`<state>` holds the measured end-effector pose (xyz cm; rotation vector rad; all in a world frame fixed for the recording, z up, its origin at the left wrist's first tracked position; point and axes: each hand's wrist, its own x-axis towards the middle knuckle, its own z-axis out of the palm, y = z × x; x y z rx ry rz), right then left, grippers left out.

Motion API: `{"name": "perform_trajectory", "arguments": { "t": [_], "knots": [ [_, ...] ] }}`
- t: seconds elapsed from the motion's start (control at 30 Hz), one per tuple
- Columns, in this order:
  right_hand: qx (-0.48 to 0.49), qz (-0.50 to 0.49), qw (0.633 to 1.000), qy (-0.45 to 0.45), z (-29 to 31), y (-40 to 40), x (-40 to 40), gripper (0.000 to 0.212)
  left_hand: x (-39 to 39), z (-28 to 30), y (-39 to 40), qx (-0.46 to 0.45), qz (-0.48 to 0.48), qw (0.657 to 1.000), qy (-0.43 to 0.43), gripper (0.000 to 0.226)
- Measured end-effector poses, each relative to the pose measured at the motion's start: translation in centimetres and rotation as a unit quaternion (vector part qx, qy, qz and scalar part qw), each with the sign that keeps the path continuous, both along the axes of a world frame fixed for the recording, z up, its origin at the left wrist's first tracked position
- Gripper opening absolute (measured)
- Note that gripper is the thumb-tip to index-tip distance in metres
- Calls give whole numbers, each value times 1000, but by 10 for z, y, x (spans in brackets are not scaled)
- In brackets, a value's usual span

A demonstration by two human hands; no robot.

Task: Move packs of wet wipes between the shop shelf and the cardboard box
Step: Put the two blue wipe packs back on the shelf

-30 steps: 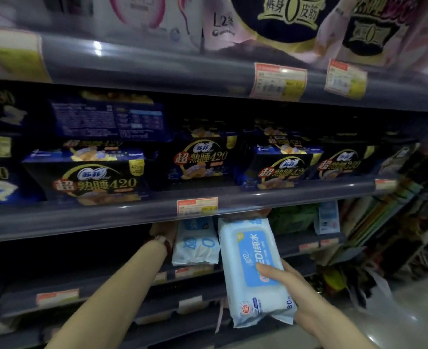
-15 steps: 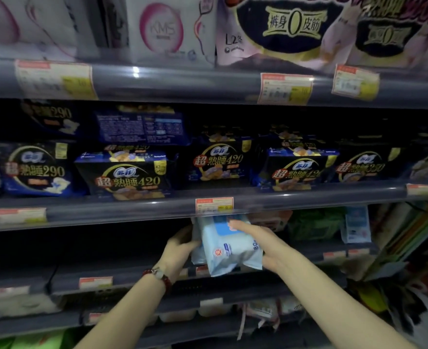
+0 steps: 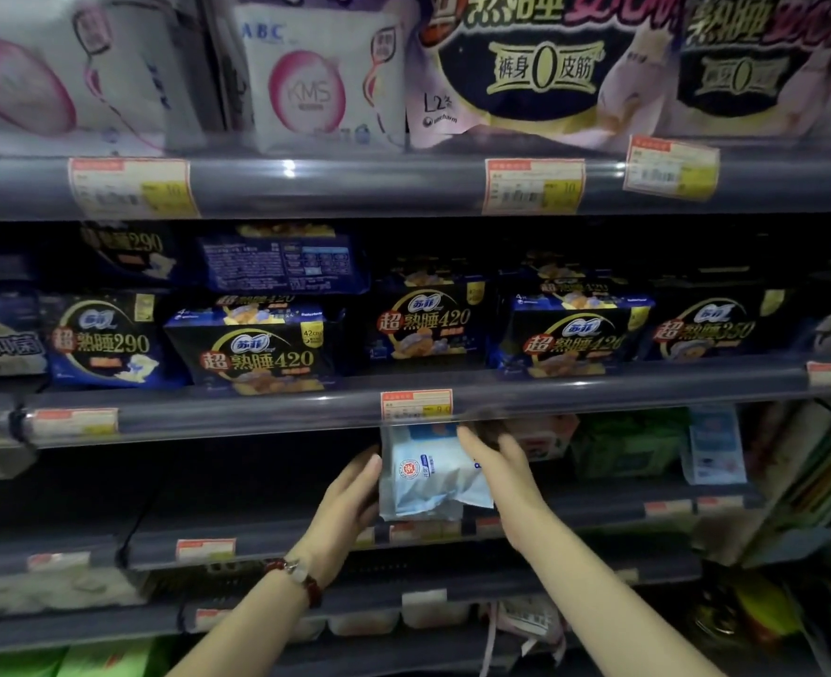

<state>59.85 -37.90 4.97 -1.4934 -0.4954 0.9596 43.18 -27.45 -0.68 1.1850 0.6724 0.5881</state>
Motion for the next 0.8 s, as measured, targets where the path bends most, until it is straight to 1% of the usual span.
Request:
{"name": "perform_trajectory", "arguments": {
  "t": [0.03, 0.07, 0.1, 0.13, 0.2, 0.3, 0.4, 0.53, 0.57, 0.67, 0.73, 0.8],
  "knots": [
    [17, 20, 1000, -10, -3, -7, -2, 50, -2, 1, -2, 38, -21, 999, 22, 76],
    [25, 43, 999, -21, -6, -12, -7, 34, -3, 2, -5, 75, -43, 995, 43, 87],
    [31, 64, 997, -32, -10, -15, -10, 30, -2, 2, -8, 105, -54, 991, 59, 93],
    [41, 71, 996, -41, -15, -14, -13, 33, 1, 3, -11, 126, -51, 989, 64, 95],
    [44, 70, 995, -50, -22, -10, -17, 40, 5, 3, -13, 134, -14, 989, 58, 90],
    [45, 79, 995, -51, -24, -1, -20, 41, 8, 3, -8, 125, 23, 990, 54, 80],
    [32, 81, 994, -67, -21, 9, -19, 29, 7, 2, -2, 117, 31, 991, 64, 82],
    [19, 74, 994, -77, -16, 17, -17, 18, 11, 4, 1, 136, 51, 986, 85, 88],
    [18, 70, 994, -78, -15, 17, -18, 19, 11, 5, 2, 137, 52, 986, 85, 86],
    [21, 61, 997, -48, -22, 17, -21, 34, 10, 3, -2, 120, 47, 989, 70, 78],
    [30, 56, 998, -18, -27, 16, -24, 36, 11, 2, -7, 87, 29, 995, 49, 70],
    [35, 44, 998, -13, -31, 18, -23, 37, 14, 0, -12, 47, 24, 998, 18, 58]
  ]
}}
